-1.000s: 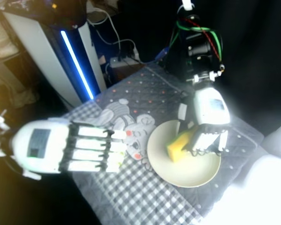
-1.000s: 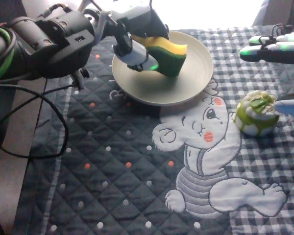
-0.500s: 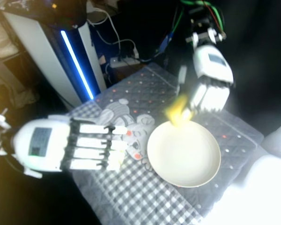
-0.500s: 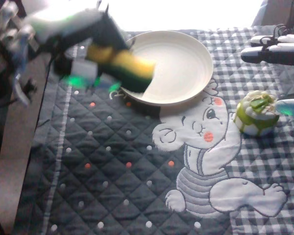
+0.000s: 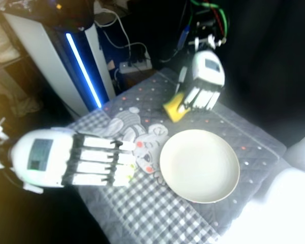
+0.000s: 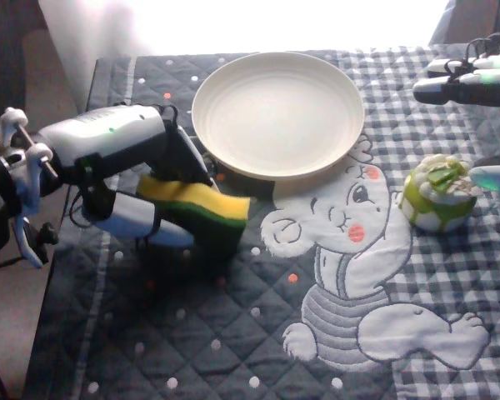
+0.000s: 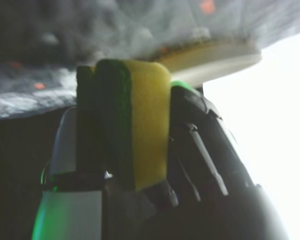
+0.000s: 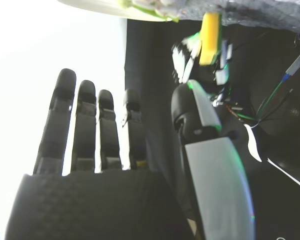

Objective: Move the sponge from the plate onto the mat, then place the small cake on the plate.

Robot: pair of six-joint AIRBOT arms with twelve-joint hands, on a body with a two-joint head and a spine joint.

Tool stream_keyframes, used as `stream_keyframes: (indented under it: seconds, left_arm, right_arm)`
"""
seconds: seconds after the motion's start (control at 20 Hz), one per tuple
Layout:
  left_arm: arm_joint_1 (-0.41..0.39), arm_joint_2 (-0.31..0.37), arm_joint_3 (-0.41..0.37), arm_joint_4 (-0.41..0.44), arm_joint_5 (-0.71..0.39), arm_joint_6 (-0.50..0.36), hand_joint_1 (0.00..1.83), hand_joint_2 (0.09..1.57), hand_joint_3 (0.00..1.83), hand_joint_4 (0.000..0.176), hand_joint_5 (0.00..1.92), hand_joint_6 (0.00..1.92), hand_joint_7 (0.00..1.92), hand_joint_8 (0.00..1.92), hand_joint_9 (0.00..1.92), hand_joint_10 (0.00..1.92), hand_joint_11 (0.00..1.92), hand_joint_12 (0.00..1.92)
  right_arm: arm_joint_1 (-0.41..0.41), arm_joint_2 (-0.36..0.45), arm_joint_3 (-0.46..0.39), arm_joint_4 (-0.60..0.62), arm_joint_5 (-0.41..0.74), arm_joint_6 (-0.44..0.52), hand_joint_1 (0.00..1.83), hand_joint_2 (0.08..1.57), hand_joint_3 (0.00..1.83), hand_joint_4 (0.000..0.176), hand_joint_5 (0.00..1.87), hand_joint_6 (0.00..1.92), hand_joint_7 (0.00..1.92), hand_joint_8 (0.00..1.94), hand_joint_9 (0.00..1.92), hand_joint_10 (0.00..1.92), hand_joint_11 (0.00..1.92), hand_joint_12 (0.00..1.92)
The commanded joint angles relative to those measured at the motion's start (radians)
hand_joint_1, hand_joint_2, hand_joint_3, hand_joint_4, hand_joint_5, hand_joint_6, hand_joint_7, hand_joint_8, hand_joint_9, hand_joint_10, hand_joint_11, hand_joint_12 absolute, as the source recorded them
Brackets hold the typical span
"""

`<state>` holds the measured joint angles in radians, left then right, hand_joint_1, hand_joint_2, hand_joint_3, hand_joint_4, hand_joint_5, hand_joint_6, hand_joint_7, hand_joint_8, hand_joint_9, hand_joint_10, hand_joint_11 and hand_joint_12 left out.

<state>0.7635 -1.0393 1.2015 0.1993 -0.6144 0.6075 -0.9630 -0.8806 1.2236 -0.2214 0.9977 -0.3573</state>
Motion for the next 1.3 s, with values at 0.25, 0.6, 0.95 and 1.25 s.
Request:
stream_keyframes:
  seconds: [0.25, 0.6, 0.95, 1.25]
  left_arm:
    - [0.013, 0.002, 0.001, -0.017, -0.073, 0.000, 1.23, 0.97, 0.00, 0.000, 1.09, 0.01, 1.03, 0.50, 0.88, 0.81, 0.70, 1.38]
    - [-0.001, 0.108, -0.087, -0.074, -0.286, 0.056, 0.72, 0.78, 0.00, 0.164, 0.18, 0.00, 0.17, 0.00, 0.17, 0.00, 0.00, 0.42]
    - [0.020, 0.185, -0.164, -0.139, -0.478, 0.123, 0.68, 0.71, 0.00, 0.172, 0.02, 0.00, 0.00, 0.00, 0.00, 0.00, 0.01, 0.06]
    - [0.124, 0.203, -0.202, -0.243, -0.595, 0.146, 0.91, 0.76, 0.01, 0.129, 0.02, 0.01, 0.00, 0.00, 0.00, 0.00, 0.00, 0.00]
  right_arm:
    - [0.010, -0.002, -0.002, 0.043, 0.113, 0.006, 0.75, 1.24, 0.00, 0.035, 0.37, 0.00, 0.28, 0.00, 0.37, 0.01, 0.10, 1.04]
    - [0.010, -0.005, 0.007, 0.041, 0.164, 0.005, 0.63, 1.22, 0.00, 0.041, 0.31, 0.00, 0.19, 0.00, 0.20, 0.00, 0.01, 0.69]
    - [0.010, -0.035, 0.040, 0.014, 0.104, 0.007, 0.55, 1.15, 0.00, 0.098, 0.20, 0.00, 0.16, 0.00, 0.24, 0.02, 0.22, 0.55]
    - [0.015, -0.081, 0.082, -0.093, -0.039, 0.064, 0.85, 0.99, 0.00, 0.103, 0.30, 0.00, 0.28, 0.00, 0.41, 0.01, 0.08, 1.12]
